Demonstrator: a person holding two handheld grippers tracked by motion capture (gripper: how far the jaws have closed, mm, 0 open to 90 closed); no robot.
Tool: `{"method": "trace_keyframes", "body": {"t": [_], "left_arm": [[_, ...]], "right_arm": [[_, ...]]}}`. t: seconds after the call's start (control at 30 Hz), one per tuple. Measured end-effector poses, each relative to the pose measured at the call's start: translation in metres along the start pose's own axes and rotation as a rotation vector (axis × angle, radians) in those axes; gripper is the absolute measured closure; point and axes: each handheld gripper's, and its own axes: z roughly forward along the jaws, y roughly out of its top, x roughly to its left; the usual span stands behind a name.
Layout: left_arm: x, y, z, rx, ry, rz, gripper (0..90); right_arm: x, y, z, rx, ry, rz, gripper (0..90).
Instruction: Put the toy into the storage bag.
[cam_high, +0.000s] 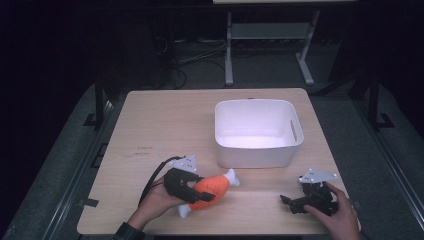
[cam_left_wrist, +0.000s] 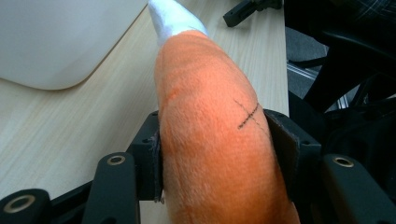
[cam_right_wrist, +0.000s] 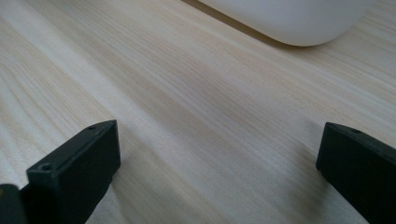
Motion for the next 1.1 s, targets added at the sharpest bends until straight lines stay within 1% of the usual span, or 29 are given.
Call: {"method": "trace_keyframes", "body": {"t": [0.1, 0.17, 0.2, 0.5, 0.6, 0.77, 0.87, 1.1], "left_arm": [[0.0, 0.002, -0.002, -0.005, -0.004, 0.006, 43.9], [-0.001, 0.004, -0.003, 0.0, -0.005, 0.017, 43.9], [-0.001, 0.005, -0.004, -0.005, -0.005, 0.015, 44.0], [0.0, 0.017, -0.013, -0.018, -0.002, 0.043, 43.9], [0.0, 0.022, -0.016, -0.034, -0.014, 0.051, 43.7], [-0.001, 0.028, -0.019, -0.035, -0.015, 0.069, 43.6], [-0.002, 0.033, -0.021, -0.047, -0.028, 0.077, 43.6], [-0.003, 0.047, -0.025, -0.044, -0.027, 0.107, 43.6]], "right_arm": [[0.0, 0.0, 0.0, 0.0, 0.0, 0.0, 0.0], [0.0, 0.0, 0.0, 0.0, 0.0, 0.0, 0.0], [0.0, 0.0, 0.0, 0.0, 0.0, 0.0, 0.0], [0.0, 0.0, 0.0, 0.0, 0.0, 0.0, 0.0], [0.0, 0.0, 0.0, 0.0, 0.0, 0.0, 0.0], [0.0, 0.0, 0.0, 0.0, 0.0, 0.001, 0.0], [0.0, 0.0, 0.0, 0.0, 0.001, 0.001, 0.0], [0.0, 0.0, 0.0, 0.0, 0.002, 0.001, 0.0]]}}
